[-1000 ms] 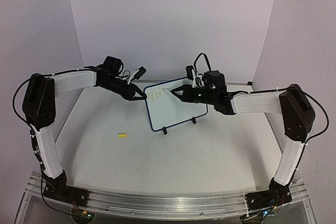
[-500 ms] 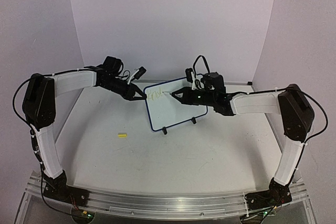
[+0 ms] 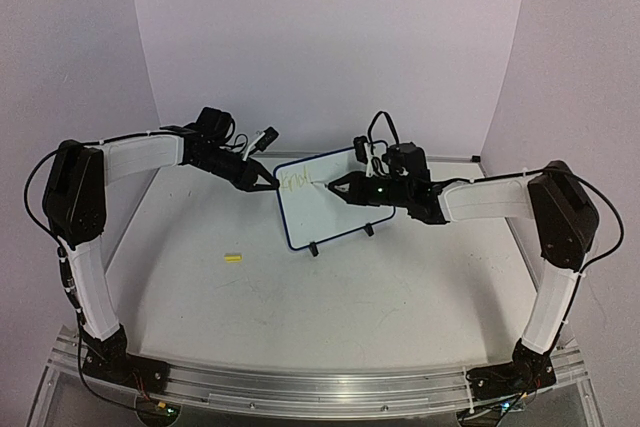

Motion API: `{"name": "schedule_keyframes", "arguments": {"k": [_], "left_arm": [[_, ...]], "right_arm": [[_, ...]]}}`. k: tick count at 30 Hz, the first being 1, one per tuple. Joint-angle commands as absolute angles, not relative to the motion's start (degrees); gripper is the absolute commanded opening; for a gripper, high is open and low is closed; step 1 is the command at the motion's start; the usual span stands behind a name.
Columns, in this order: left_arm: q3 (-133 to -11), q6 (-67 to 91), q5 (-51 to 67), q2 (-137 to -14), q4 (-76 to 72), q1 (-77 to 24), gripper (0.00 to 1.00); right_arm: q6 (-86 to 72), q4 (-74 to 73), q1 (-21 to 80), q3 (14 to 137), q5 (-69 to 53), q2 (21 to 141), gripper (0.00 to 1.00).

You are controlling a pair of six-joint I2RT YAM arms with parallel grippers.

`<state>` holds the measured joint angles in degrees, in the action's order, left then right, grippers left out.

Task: Write a sentence on the whiteboard
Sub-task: Write on the whiteboard with the whiteboard marker without the cap.

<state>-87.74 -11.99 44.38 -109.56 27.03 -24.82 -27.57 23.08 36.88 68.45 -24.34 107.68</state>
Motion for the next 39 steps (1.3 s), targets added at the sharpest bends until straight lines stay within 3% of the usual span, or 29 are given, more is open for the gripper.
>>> {"name": "schedule_keyframes", "arguments": {"k": [1, 39], "left_arm": [[-88.7, -13.1, 43.6, -109.9, 30.0, -26.0, 0.0], [-88.6, -13.1, 43.5, -109.8, 30.0, -26.2, 0.0]], "right_arm": [[-28.7, 26.1, 36.7, 69.4, -22.7, 108.0, 0.0], [-30.1, 28.5, 36.7, 68.5, -17.0, 107.2, 0.0]]}}
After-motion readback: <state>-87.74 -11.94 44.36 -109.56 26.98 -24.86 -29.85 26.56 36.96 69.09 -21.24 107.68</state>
